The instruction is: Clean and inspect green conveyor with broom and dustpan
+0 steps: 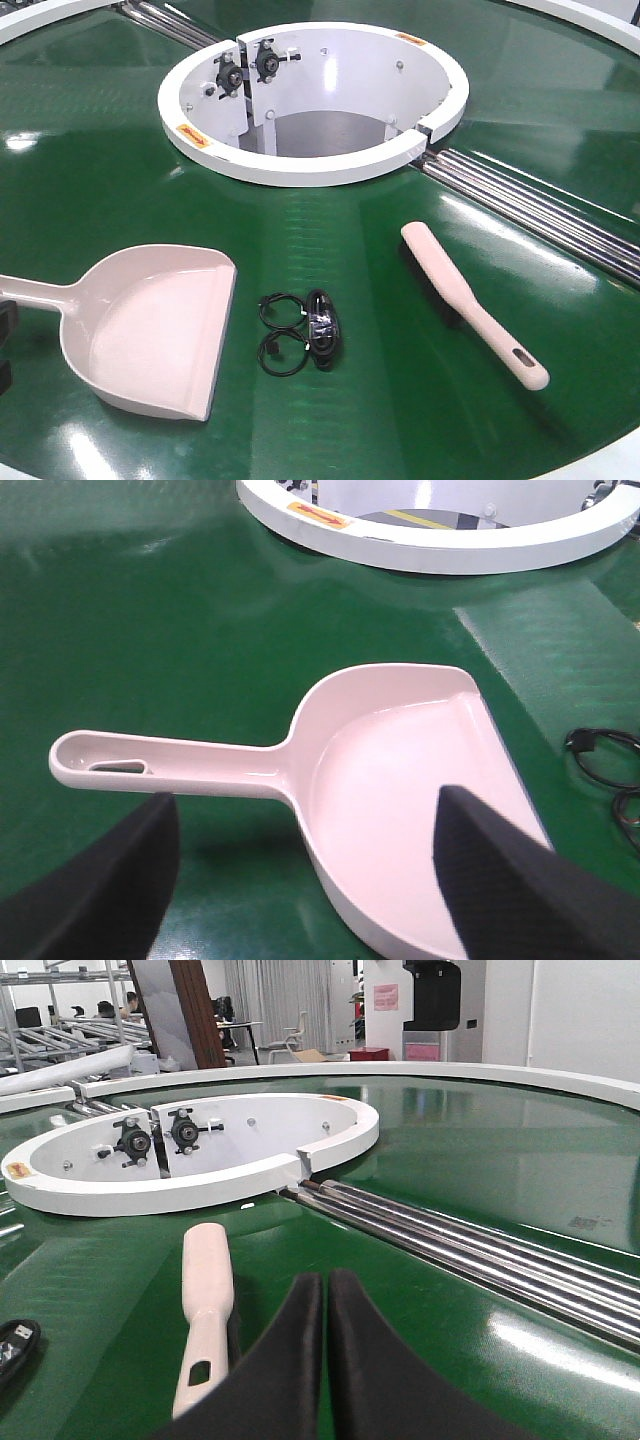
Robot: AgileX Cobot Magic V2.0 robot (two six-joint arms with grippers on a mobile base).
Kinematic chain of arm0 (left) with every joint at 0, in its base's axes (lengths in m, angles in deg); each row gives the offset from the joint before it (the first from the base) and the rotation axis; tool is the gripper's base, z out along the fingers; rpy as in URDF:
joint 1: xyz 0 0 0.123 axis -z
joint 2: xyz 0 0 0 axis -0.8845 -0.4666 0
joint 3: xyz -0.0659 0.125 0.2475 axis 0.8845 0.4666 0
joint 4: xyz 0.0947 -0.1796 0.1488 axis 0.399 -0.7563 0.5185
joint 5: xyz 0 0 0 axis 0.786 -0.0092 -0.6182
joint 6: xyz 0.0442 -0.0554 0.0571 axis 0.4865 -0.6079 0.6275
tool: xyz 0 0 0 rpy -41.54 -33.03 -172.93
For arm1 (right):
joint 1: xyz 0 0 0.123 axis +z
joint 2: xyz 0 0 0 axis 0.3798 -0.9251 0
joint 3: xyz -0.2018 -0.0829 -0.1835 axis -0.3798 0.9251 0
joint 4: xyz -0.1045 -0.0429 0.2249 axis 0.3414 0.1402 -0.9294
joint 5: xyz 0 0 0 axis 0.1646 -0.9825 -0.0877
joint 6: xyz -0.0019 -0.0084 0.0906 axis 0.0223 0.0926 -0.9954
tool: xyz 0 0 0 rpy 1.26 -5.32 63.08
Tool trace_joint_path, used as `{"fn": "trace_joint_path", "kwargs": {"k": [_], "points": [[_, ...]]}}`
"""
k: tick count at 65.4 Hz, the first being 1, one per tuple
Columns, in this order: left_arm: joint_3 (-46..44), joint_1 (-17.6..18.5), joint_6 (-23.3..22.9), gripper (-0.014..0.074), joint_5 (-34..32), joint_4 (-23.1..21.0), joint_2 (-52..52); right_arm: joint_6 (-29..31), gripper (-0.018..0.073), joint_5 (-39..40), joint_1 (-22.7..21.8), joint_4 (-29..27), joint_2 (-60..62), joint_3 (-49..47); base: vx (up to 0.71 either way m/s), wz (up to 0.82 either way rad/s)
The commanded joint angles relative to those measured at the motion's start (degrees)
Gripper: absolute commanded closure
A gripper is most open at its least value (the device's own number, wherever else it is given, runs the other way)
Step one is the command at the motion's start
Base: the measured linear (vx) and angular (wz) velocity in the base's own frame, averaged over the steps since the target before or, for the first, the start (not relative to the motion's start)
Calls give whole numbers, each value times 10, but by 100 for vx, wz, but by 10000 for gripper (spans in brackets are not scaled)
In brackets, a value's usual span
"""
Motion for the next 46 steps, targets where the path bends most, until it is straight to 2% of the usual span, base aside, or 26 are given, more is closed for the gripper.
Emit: {"fn": "trace_joint_path", "kwargs": {"k": [1,8,14,20,26,31,34,40,46], "points": [[-21,1,-8,66,-42,-22,-1,1,568,40,-2,4,6,2,0,0],[-61,1,-6,77,19,-26,-1,1,568,40,-2,4,6,2,0,0],[-139,1,1,80,107,5,-24,1,568,40,-2,4,6,2,0,0],[-230,1,27,80,228,39,-77,1,568,40,-2,4,6,2,0,0],[-325,1,58,80,339,51,-142,1,568,40,-2,4,6,2,0,0],[-393,1,110,80,415,50,-208,1,568,40,-2,4,6,2,0,0],[-431,1,162,80,450,42,-244,1,568,40,-2,4,6,2,0,0],[-508,1,274,80,501,3,-317,1,568,40,-2,4,6,2,0,0],[-563,1,344,80,551,-26,-387,1,568,40,-2,4,6,2,0,0]]}}
